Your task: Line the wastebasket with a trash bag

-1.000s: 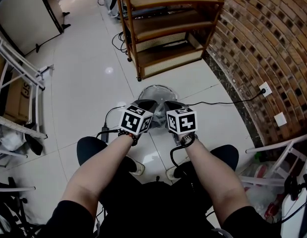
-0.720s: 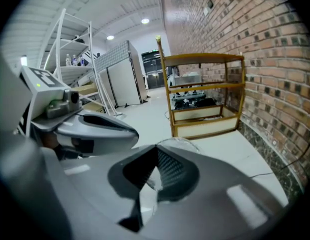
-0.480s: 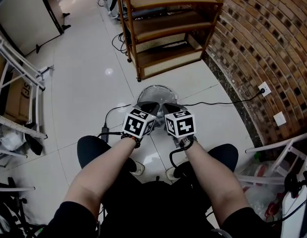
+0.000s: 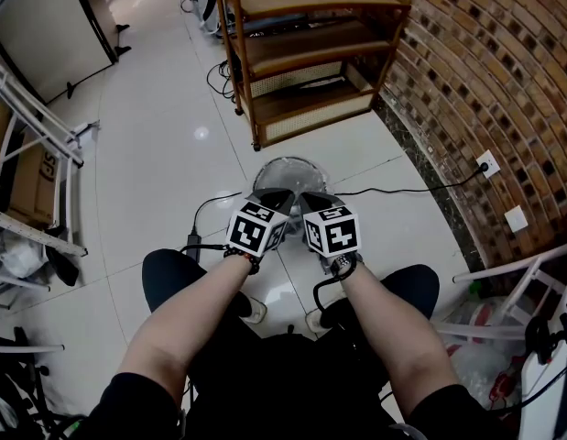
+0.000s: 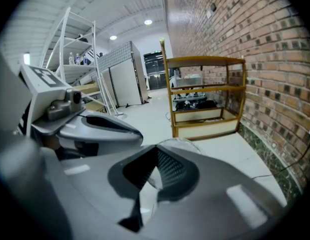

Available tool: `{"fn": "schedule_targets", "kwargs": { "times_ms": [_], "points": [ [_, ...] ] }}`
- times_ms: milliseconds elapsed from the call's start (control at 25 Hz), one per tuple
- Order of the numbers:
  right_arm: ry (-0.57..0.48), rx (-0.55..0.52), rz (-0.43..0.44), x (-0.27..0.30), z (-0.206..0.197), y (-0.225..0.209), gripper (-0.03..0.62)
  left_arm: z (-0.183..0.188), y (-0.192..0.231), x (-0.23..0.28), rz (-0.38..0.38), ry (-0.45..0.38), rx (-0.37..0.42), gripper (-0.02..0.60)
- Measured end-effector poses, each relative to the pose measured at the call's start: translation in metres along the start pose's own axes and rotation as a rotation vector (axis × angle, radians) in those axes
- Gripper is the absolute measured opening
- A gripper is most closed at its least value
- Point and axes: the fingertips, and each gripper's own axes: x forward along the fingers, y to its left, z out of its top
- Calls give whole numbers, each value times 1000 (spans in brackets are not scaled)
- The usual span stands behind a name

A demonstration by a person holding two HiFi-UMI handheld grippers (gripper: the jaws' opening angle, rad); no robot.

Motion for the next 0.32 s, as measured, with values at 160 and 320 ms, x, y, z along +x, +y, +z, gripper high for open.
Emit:
{"fn": "schedule_targets", "kwargs": {
  "times_ms": [160,320],
  "points": [
    [-2,0,-3,-1,1,-1,1,1,0,0,1,-2,-1,2],
    [-7,-3,-7,-1,4,-2,0,1,-2,-3,-4,10,-6,2]
  ]
}}
